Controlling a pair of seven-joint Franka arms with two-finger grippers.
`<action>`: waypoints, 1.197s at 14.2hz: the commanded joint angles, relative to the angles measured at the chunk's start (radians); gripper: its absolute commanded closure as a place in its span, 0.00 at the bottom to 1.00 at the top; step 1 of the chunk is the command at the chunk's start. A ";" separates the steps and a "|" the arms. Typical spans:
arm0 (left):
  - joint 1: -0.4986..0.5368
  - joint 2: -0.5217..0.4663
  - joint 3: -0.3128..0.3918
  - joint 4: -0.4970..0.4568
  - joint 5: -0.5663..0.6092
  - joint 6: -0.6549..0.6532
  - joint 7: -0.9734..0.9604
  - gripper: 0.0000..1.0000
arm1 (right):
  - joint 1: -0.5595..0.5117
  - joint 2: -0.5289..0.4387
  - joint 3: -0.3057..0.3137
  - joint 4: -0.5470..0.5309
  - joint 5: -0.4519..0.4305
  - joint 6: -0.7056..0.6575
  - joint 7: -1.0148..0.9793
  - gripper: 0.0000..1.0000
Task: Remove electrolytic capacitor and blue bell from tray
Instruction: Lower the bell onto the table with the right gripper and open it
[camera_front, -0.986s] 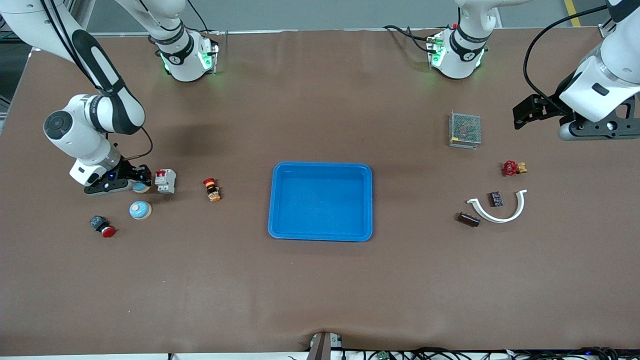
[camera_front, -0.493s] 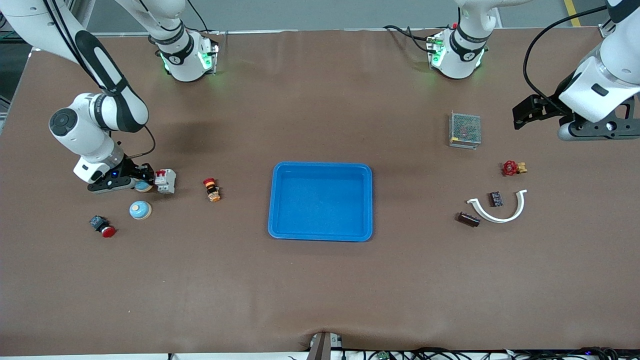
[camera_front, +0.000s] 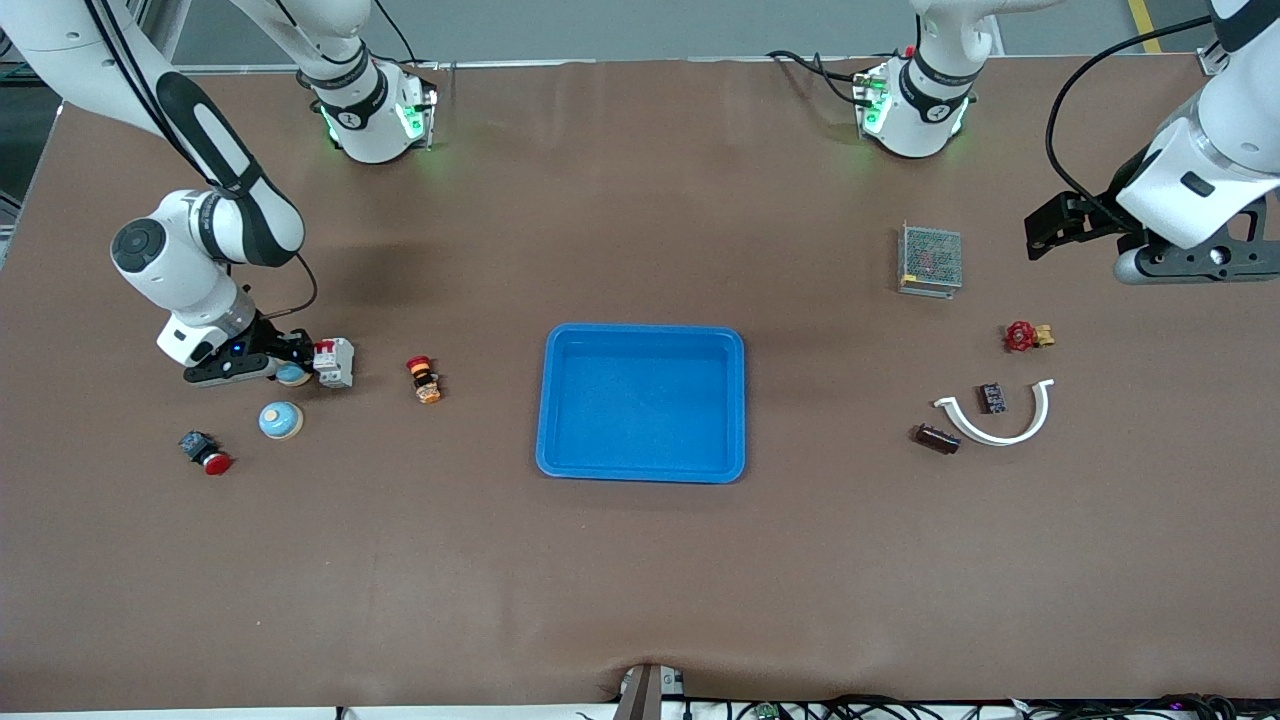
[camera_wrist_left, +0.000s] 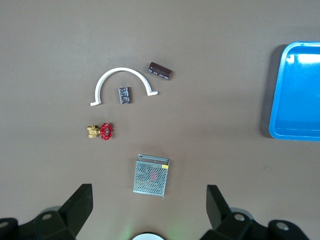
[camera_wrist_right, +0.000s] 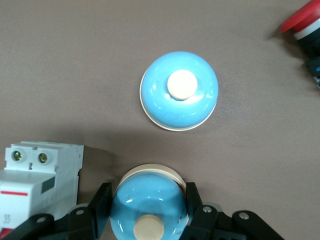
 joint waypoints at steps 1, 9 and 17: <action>0.007 -0.004 0.000 -0.008 -0.001 0.001 0.005 0.00 | -0.028 0.001 0.021 -0.012 0.000 0.016 0.000 1.00; 0.007 0.002 0.005 -0.008 -0.001 0.001 0.005 0.00 | -0.029 -0.011 0.025 -0.007 0.000 0.001 -0.007 0.00; 0.004 0.004 0.003 -0.004 -0.001 0.001 0.004 0.00 | -0.029 -0.070 0.028 0.031 0.001 -0.163 -0.007 0.00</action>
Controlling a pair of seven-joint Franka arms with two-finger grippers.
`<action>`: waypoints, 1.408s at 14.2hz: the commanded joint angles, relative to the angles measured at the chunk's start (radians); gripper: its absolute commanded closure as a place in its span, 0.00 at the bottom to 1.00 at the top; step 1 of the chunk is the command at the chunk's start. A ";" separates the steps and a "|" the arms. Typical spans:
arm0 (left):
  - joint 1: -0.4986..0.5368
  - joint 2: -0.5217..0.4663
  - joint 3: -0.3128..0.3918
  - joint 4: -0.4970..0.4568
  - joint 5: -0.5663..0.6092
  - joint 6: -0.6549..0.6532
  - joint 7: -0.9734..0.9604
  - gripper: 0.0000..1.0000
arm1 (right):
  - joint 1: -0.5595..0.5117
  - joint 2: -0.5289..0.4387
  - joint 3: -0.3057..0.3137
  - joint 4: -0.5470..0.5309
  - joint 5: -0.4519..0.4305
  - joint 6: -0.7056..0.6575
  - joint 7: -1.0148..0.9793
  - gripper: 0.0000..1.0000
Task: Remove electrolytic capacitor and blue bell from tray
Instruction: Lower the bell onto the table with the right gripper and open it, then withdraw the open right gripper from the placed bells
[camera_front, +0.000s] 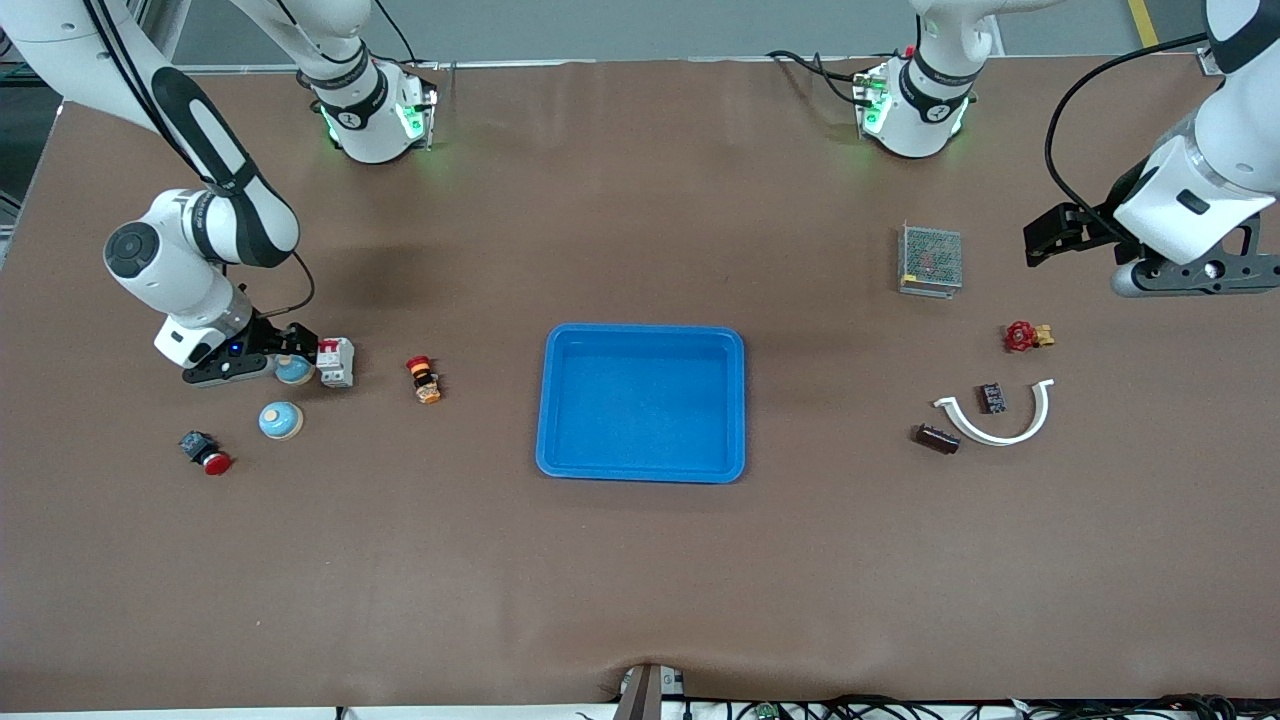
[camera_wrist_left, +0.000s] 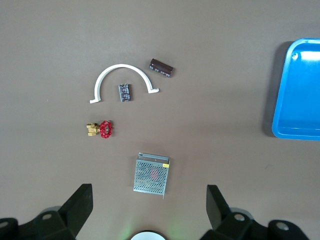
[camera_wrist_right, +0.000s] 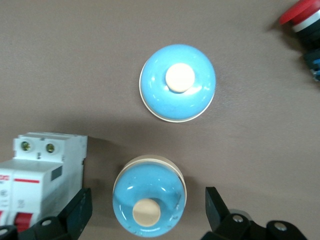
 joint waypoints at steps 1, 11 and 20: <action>0.005 -0.014 -0.002 0.000 -0.001 0.000 0.004 0.00 | -0.029 -0.039 0.026 0.007 0.000 -0.062 -0.007 0.00; 0.005 -0.036 0.000 0.002 -0.002 -0.012 0.004 0.00 | 0.005 -0.090 0.073 0.355 0.212 -0.630 0.000 0.00; 0.006 -0.056 0.003 0.006 -0.002 -0.015 0.001 0.00 | 0.140 0.036 0.070 0.696 0.205 -0.794 0.263 0.00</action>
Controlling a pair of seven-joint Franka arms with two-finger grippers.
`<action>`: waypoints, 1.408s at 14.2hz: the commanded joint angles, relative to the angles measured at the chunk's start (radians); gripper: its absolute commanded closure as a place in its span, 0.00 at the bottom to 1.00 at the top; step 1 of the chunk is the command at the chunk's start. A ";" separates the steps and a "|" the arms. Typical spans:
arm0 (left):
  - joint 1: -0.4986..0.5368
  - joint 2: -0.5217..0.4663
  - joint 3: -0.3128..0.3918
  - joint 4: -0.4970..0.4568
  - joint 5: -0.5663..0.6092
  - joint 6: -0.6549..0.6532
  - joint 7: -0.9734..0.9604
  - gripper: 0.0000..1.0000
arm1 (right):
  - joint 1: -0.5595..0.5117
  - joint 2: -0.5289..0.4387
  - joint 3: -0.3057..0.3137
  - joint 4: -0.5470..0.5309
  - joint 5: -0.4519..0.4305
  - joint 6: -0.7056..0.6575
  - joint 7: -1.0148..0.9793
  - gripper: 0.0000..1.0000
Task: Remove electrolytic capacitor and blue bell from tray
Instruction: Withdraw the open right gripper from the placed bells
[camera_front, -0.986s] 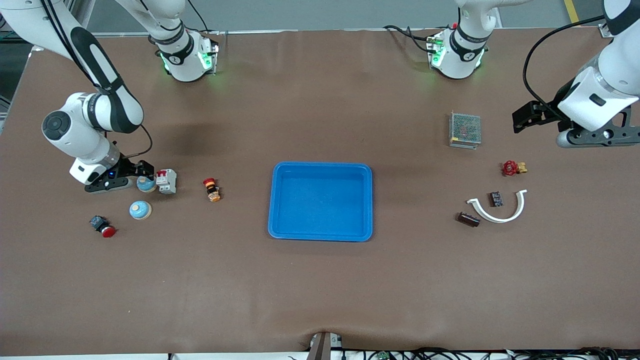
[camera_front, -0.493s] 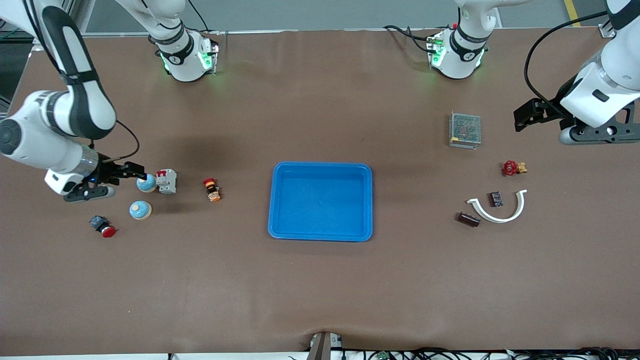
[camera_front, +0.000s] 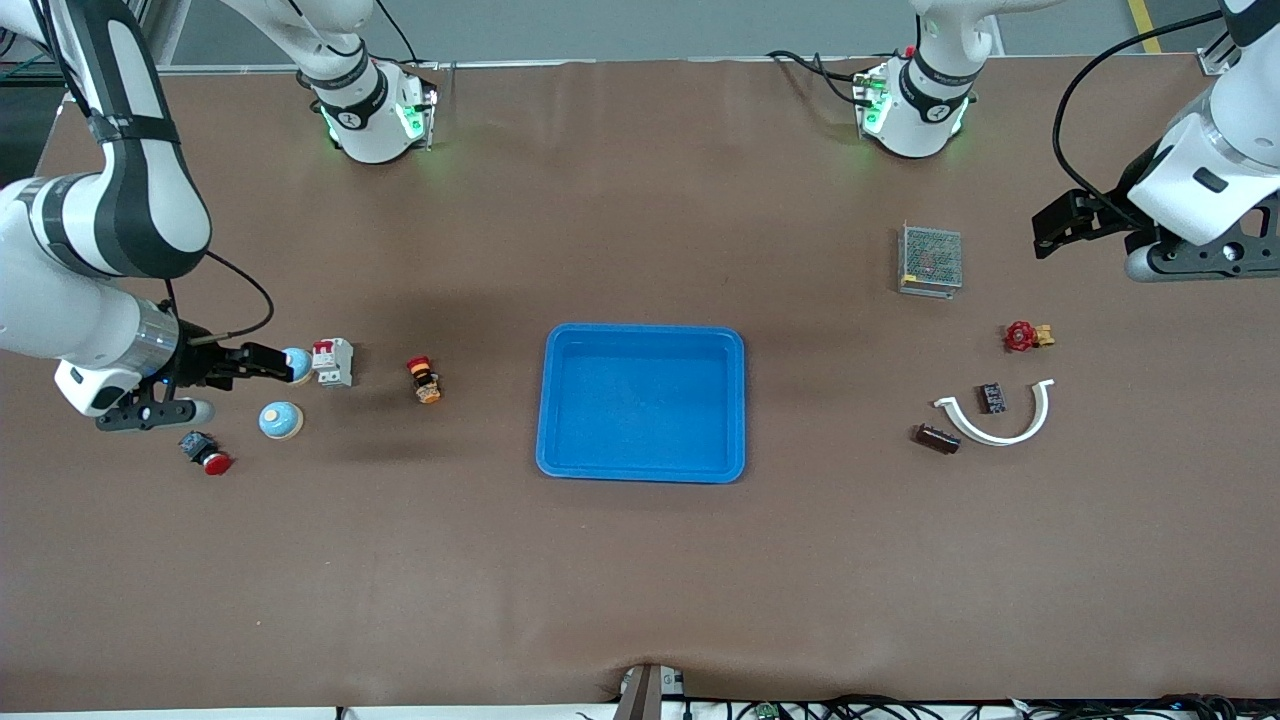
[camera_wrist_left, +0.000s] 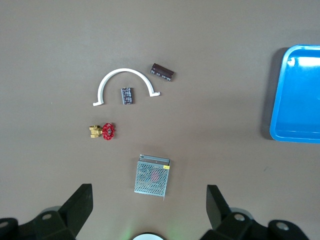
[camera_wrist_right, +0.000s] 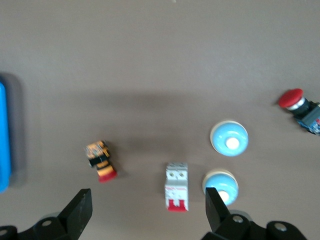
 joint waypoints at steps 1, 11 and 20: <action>0.006 -0.029 0.000 -0.001 -0.002 -0.015 0.001 0.00 | 0.028 0.097 -0.004 0.125 0.000 -0.032 0.059 0.00; 0.006 -0.035 0.001 -0.004 -0.004 -0.018 0.004 0.00 | 0.053 0.255 -0.007 0.353 -0.147 -0.131 0.066 0.00; 0.004 -0.039 -0.005 -0.007 -0.007 -0.027 0.002 0.00 | 0.167 0.258 -0.138 0.391 -0.146 -0.135 0.075 0.00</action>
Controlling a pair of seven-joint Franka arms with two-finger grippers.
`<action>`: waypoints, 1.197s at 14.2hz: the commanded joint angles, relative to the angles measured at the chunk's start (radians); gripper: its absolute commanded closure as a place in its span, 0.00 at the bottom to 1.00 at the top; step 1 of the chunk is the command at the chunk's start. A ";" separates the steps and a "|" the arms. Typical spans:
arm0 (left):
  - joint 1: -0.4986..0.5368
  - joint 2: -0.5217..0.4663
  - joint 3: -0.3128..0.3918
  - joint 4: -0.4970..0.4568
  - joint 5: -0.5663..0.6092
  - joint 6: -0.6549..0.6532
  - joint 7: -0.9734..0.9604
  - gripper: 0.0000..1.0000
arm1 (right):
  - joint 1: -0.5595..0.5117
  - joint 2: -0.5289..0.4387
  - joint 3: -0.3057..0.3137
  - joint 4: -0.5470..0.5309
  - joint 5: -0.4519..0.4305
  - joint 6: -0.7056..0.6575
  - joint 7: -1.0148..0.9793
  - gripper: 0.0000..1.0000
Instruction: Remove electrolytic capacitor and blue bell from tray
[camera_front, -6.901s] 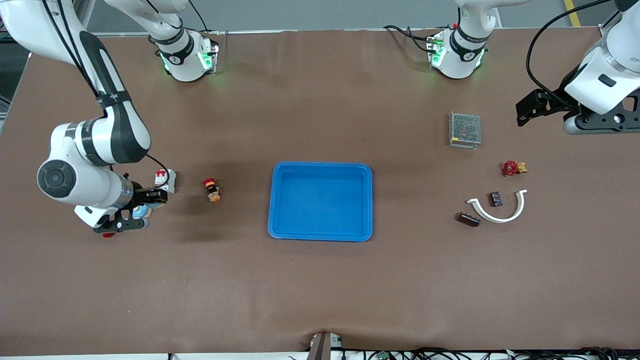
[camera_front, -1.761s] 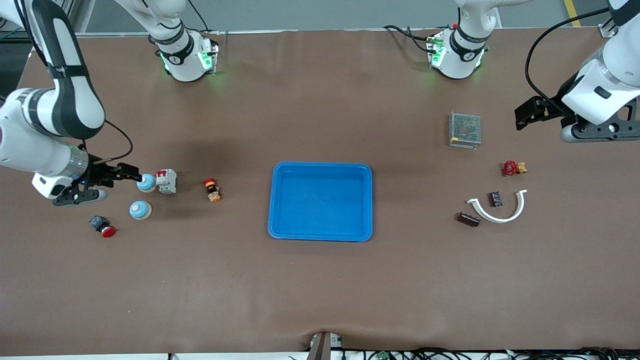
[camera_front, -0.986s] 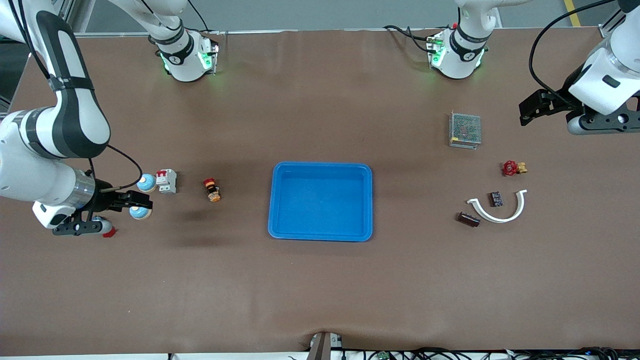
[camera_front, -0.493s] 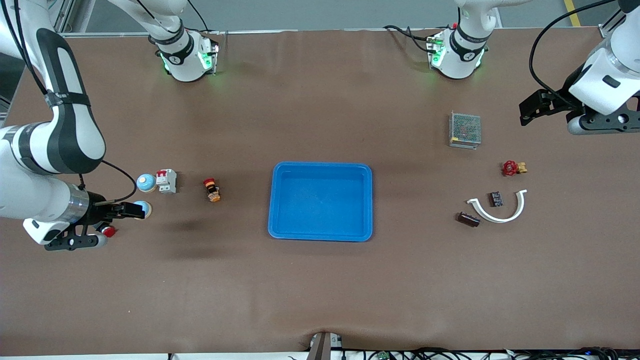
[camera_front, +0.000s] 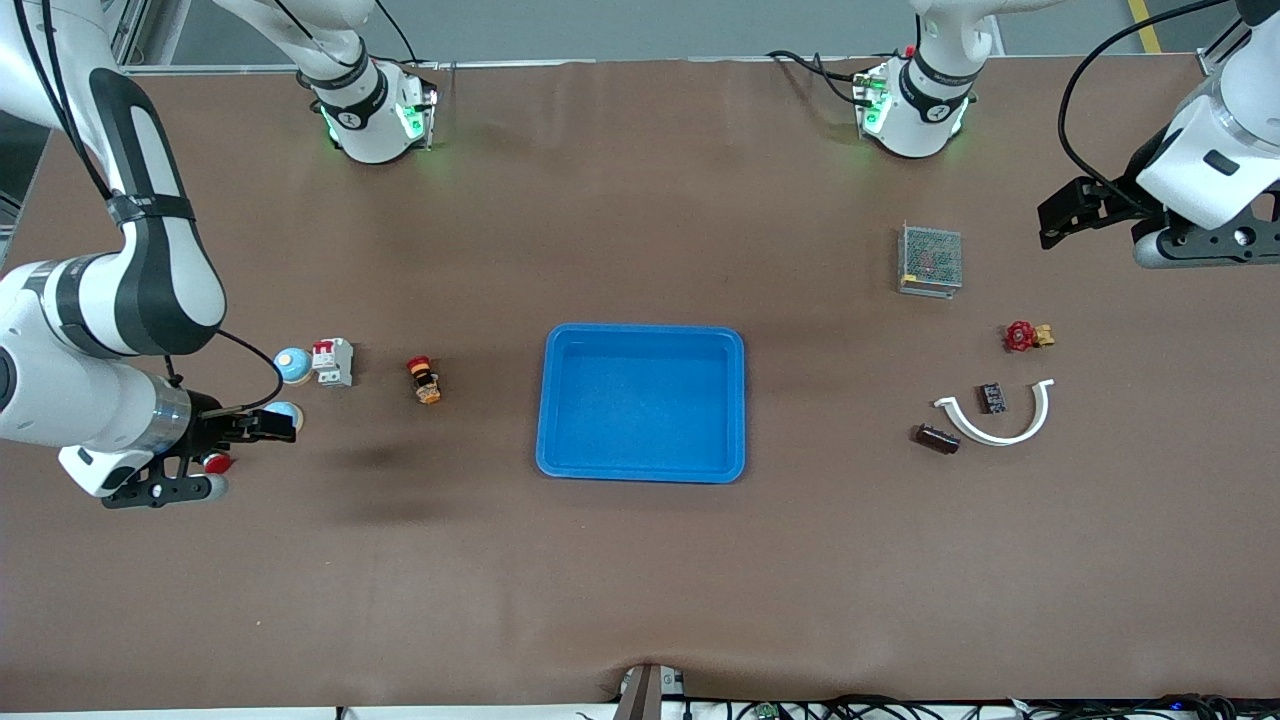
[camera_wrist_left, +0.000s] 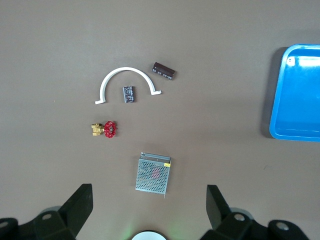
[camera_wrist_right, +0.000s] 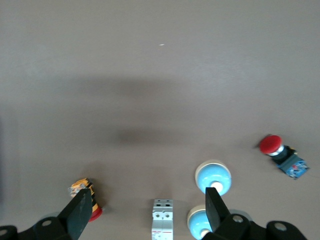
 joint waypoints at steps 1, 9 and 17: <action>0.003 -0.024 -0.006 -0.008 -0.009 -0.012 0.002 0.00 | 0.073 0.011 -0.086 0.065 0.011 -0.044 0.021 0.00; 0.000 -0.020 -0.006 -0.007 -0.007 -0.010 0.002 0.00 | 0.216 -0.039 -0.254 0.267 0.084 -0.336 0.040 0.00; -0.003 -0.034 -0.014 -0.013 -0.009 -0.013 0.002 0.00 | 0.253 -0.320 -0.284 0.215 0.101 -0.496 0.103 0.00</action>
